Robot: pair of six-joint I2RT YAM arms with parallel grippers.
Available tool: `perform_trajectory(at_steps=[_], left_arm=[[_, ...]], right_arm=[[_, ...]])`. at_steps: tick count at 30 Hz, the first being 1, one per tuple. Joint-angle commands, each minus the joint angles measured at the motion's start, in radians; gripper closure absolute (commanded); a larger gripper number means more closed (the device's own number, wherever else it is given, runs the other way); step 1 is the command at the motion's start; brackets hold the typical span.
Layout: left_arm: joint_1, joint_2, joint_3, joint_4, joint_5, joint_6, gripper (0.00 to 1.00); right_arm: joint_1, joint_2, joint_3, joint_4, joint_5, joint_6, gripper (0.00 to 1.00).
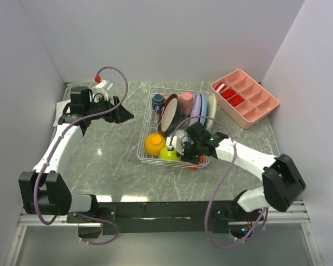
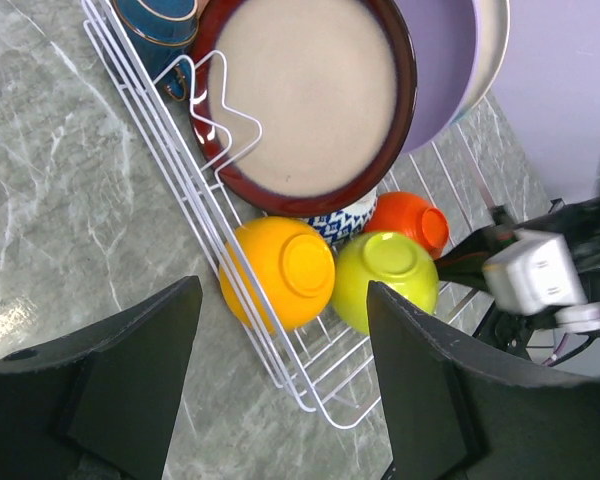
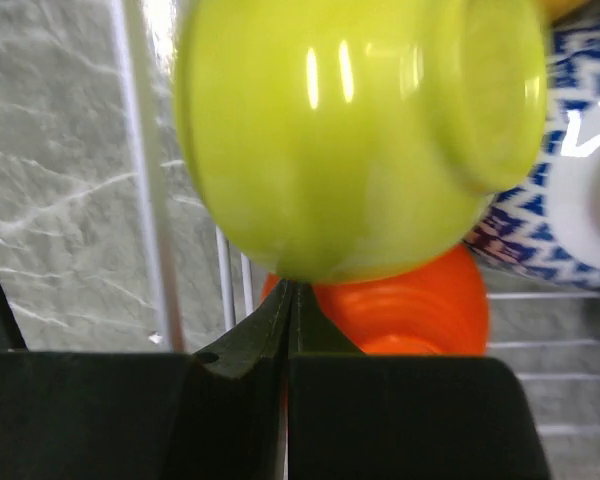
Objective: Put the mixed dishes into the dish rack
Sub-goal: Adjust the bowl in the dish rack.
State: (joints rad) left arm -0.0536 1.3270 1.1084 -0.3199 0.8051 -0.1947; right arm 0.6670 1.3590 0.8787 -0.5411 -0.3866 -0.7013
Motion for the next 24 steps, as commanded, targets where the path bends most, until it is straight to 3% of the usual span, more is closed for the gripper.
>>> perform_trajectory(at_steps=[1, 9, 16, 21, 24], left_arm=[[-0.002, 0.011, 0.041, 0.012, 0.003, 0.026, 0.27], [-0.003, 0.037, 0.090, -0.019, 0.003, 0.047, 0.27], [-0.003, 0.058, 0.113, -0.024, 0.017, 0.051, 0.27], [-0.012, 0.069, 0.116, -0.021, 0.008, 0.067, 0.28], [-0.031, 0.063, 0.097, -0.021, -0.007, 0.084, 0.31]], right_arm=[[0.042, 0.069, -0.009, -0.014, -0.032, -0.001, 1.00], [0.051, 0.071, 0.057, -0.106, -0.015, -0.038, 1.00], [-0.092, -0.052, 0.160, -0.325, -0.083, -0.101, 1.00], [-0.149, -0.021, 0.238, -0.208, -0.054, 0.008, 0.96], [-0.150, 0.044, 0.264, -0.119, -0.040, 0.057, 0.99]])
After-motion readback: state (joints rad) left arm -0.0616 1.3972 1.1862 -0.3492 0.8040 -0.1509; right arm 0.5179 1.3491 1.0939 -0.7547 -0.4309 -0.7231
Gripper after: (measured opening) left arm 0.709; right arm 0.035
